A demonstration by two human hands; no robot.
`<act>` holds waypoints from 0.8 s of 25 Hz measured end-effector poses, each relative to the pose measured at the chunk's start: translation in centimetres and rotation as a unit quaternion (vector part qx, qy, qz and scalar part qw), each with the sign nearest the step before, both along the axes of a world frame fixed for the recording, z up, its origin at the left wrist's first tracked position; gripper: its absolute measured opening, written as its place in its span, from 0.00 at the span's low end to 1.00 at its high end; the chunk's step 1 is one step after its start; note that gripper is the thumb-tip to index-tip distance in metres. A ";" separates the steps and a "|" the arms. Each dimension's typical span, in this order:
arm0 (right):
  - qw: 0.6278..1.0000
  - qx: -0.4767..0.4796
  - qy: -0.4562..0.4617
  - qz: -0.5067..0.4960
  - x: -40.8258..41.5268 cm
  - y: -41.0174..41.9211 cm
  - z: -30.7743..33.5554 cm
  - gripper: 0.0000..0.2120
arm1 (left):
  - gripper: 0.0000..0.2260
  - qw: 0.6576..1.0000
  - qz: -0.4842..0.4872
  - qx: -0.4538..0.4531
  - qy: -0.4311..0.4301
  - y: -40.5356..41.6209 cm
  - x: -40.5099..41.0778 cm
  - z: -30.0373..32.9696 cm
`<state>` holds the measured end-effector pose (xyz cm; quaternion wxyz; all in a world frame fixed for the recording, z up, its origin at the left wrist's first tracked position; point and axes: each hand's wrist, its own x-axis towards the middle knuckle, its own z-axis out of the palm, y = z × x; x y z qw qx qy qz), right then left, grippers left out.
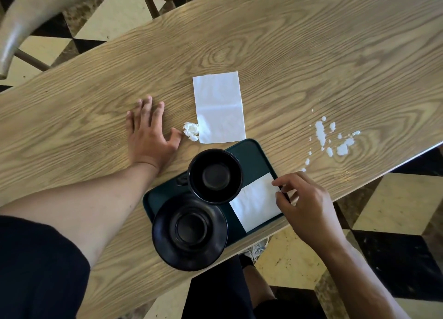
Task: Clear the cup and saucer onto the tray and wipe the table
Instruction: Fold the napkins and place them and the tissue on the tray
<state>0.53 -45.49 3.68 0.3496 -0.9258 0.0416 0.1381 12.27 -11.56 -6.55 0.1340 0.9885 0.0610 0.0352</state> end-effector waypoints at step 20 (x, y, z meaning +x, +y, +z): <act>0.996 0.019 -0.009 -0.083 0.6 1.2 -2.1 0.07 | 0.33 1.000 0.000 -0.006 0.007 -0.2 0.0 0.6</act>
